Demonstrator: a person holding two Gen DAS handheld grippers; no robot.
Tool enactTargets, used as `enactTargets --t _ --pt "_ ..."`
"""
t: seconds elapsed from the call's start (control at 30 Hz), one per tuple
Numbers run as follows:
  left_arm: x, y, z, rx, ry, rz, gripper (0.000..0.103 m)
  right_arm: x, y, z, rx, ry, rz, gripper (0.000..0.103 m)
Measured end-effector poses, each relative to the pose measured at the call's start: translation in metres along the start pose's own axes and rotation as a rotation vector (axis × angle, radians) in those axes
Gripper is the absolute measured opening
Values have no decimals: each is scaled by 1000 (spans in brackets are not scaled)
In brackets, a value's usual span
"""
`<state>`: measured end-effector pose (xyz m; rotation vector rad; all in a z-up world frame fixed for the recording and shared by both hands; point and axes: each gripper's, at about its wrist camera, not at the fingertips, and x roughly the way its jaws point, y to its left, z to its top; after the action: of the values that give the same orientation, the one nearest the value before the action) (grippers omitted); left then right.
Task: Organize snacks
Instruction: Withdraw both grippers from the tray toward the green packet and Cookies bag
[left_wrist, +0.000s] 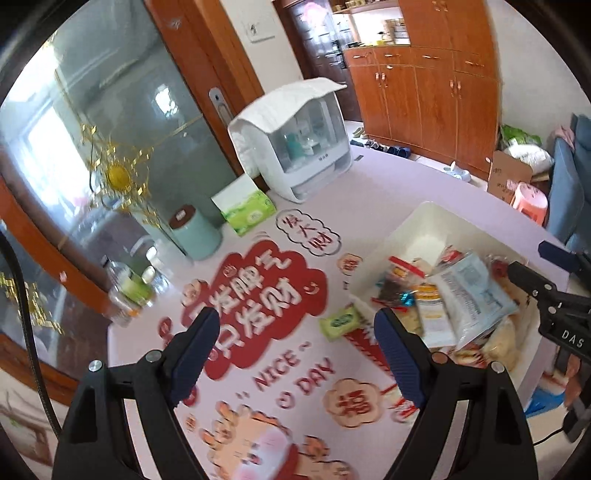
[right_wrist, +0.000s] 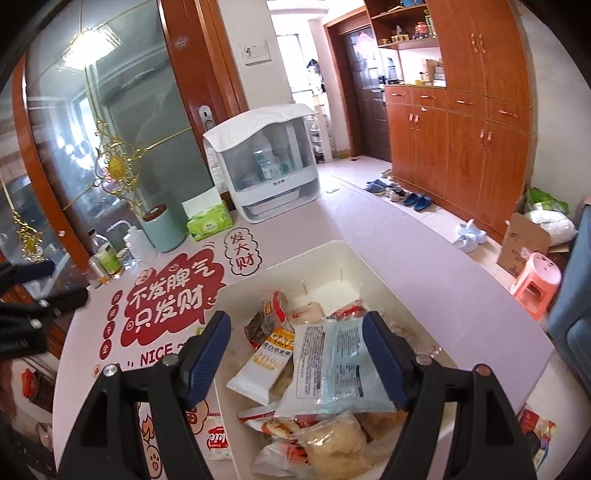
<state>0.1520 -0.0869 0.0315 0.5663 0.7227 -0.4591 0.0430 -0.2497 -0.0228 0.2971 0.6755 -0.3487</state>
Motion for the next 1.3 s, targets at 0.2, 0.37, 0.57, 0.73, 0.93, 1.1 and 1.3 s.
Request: enactTargets --t 0.2,0.37,0.57,0.73,0.93,1.1,1.3 --pt "-3 31 -3 174 -92 -13 86 -4 36 -15 30 13 -45 75" --pt "29 54 -22 249 -87 -75 93 -5 75 -43 31 17 -86 75" --pt "73 61 -59 350 -28 -189 93 -7 116 -88 43 15 -110 75" --pt "100 48 -70 464 3 -273 93 -5 129 -127 64 23 -127 75" --pt "136 25 -68 623 16 -308 93 24 131 -166 72 75 -142 75" --pt "173 5 -69 712 61 -365 93 59 126 -184 101 87 -192 75" --pt "224 -12 -65 717 110 -408 93 93 119 -191 83 135 -236 75"
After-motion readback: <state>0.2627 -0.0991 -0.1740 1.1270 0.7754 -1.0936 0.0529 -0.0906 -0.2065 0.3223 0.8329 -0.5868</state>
